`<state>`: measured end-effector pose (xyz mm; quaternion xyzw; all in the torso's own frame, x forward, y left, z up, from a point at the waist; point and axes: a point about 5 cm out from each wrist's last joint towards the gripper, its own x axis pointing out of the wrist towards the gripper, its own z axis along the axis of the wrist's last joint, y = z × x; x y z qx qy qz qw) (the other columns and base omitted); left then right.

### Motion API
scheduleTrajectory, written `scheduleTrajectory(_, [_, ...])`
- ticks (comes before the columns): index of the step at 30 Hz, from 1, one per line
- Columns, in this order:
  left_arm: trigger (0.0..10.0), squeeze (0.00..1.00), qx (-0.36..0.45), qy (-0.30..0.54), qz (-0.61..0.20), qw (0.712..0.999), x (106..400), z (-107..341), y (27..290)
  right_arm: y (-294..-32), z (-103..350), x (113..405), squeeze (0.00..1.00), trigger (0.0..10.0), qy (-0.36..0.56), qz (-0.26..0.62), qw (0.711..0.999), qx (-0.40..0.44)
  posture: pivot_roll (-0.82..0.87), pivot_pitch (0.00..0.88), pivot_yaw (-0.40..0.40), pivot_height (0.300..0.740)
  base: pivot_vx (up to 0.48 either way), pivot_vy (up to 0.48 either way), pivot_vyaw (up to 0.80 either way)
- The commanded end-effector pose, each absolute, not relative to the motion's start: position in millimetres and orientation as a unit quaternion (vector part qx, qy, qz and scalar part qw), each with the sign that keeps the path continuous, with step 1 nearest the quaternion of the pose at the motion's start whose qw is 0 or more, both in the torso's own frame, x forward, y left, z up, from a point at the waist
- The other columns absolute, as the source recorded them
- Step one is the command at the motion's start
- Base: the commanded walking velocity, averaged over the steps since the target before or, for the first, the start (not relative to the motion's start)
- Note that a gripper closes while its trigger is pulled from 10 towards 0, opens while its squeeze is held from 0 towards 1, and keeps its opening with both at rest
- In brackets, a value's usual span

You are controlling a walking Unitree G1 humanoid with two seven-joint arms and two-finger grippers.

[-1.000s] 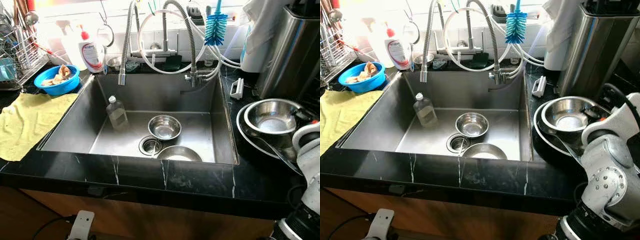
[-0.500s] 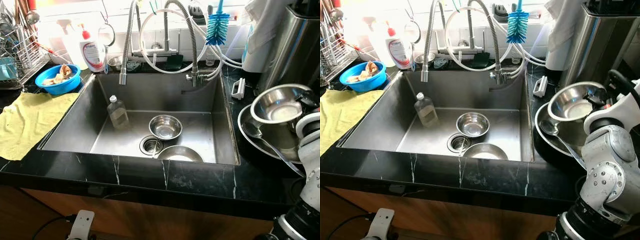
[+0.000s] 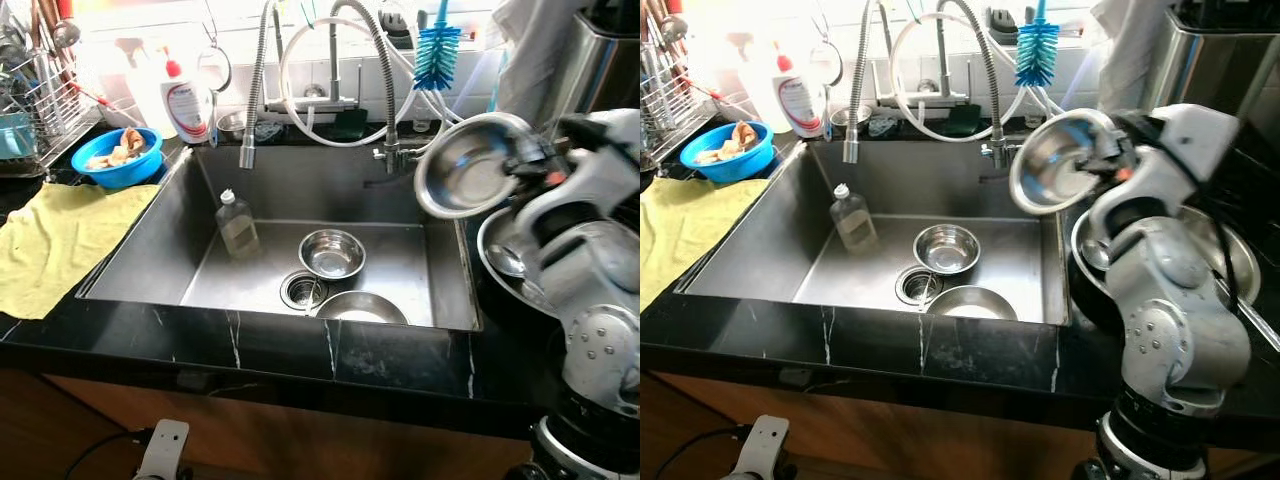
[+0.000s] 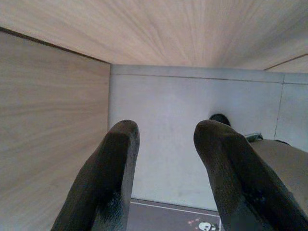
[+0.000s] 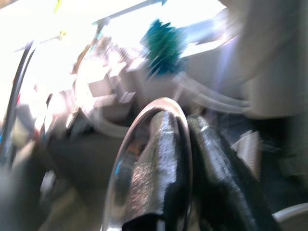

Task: Kitchen organization

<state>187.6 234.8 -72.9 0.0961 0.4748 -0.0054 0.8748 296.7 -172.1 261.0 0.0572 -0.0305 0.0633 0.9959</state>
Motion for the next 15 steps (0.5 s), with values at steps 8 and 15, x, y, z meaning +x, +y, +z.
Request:
scheduleTrajectory(8, [10.0,0.00,0.105,0.480,-0.004,0.871,183,-74,240,-168,247,315,0.00,10.0,-0.002,0.084,0.996,0.017,-0.19,0.000,0.089,0.740,0.000,0.000,0.00])
scheduleTrajectory(15, [10.0,0.00,0.103,0.480,-0.007,0.871,183,-75,237,-160,237,338,0.00,10.0,0.020,0.123,0.992,-0.030,-0.20,0.000,0.090,0.740,0.000,0.000,0.00])
